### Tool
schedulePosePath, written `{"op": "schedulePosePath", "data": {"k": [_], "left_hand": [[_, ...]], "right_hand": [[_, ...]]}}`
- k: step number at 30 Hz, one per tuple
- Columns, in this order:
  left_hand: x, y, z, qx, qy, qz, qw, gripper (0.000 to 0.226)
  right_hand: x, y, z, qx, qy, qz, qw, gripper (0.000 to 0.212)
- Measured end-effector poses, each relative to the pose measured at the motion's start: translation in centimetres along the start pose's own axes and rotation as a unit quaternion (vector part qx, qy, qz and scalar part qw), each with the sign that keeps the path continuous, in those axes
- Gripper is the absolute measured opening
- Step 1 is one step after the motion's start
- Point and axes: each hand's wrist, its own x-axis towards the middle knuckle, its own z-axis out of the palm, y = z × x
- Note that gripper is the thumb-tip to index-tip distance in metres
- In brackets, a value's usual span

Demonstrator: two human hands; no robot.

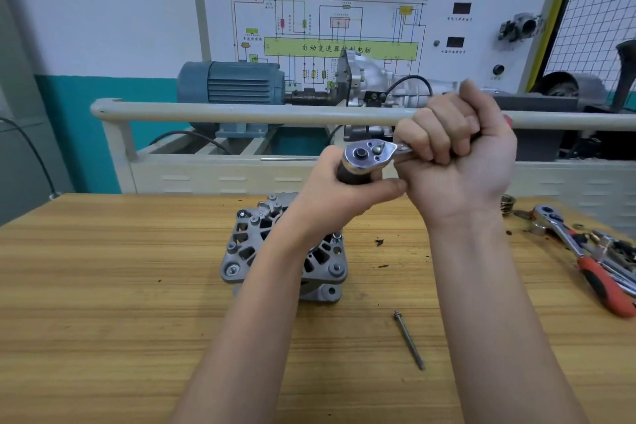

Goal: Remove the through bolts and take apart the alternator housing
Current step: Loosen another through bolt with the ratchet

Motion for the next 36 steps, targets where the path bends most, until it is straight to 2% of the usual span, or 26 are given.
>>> {"op": "schedulePosePath", "data": {"k": [3, 5, 7, 8, 10, 14, 16, 18, 21, 25, 26, 28, 30, 32, 34, 36], "left_hand": [[0.4, 0.0, 0.6, -0.006, 0.092, 0.015, 0.996, 0.033], [0.7, -0.2, 1.1, -0.021, 0.167, 0.02, 0.986, 0.044], [0.9, -0.3, 1.3, -0.029, 0.206, 0.011, 0.978, 0.052], [0.9, -0.4, 1.2, -0.029, 0.202, 0.01, 0.979, 0.049], [0.7, -0.4, 0.4, -0.024, 0.147, 0.016, 0.989, 0.036], [-0.1, 0.0, -1.3, 0.043, -0.051, 0.024, 0.997, 0.031], [-0.3, 0.2, -1.0, 0.041, -0.084, 0.005, 0.996, 0.031], [-0.2, 0.3, -0.6, 0.032, -0.079, -0.008, 0.996, 0.03], [0.1, 0.4, 0.0, 0.011, -0.021, 0.001, 1.0, 0.028], [0.7, -0.1, 1.2, -0.024, 0.171, 0.014, 0.985, 0.038], [0.8, -0.2, 1.5, -0.033, 0.205, 0.014, 0.978, 0.039], [0.9, -0.4, 1.5, -0.046, 0.223, 0.013, 0.974, 0.035], [0.8, -0.4, 0.9, -0.03, 0.174, 0.015, 0.984, 0.031], [0.4, -0.3, 0.0, 0.004, 0.078, 0.026, 0.997, 0.03], [0.1, -0.1, -0.7, 0.024, -0.016, 0.025, 0.999, 0.03], [-0.1, 0.0, -0.8, 0.013, -0.066, 0.009, 0.998, 0.029]], "right_hand": [[-0.8, 0.8, 0.8, -0.052, 0.049, -0.111, 0.991, 0.051], [-1.3, 1.8, 1.2, -0.078, 0.061, -0.175, 0.98, 0.052], [-1.5, 2.6, 1.3, -0.093, 0.052, -0.202, 0.974, 0.053], [-1.4, 2.7, 1.3, -0.097, 0.043, -0.195, 0.975, 0.054], [-1.0, 2.0, 1.0, -0.099, 0.023, -0.147, 0.984, 0.052], [0.0, 0.3, 0.0, -0.01, -0.03, 0.029, 0.999, 0.045], [0.2, -0.2, -0.5, 0.036, -0.043, 0.078, 0.995, 0.041], [0.2, -0.3, -0.5, 0.044, -0.039, 0.085, 0.995, 0.04], [-0.2, -0.1, 0.2, 0.017, 0.009, 0.014, 1.0, 0.045], [-1.7, 1.6, 1.1, -0.066, 0.073, -0.163, 0.982, 0.049], [-1.9, 2.1, 1.2, -0.075, 0.075, -0.184, 0.977, 0.05], [-2.0, 2.5, 1.2, -0.087, 0.067, -0.19, 0.976, 0.05], [-1.6, 1.8, 1.0, -0.095, 0.049, -0.151, 0.983, 0.049], [-1.0, 0.9, 0.6, -0.083, 0.024, -0.084, 0.993, 0.048], [-0.6, 0.1, 0.1, -0.04, 0.0, -0.016, 0.999, 0.045], [-0.3, -0.4, -0.4, 0.009, -0.017, 0.027, 0.999, 0.044]]}}
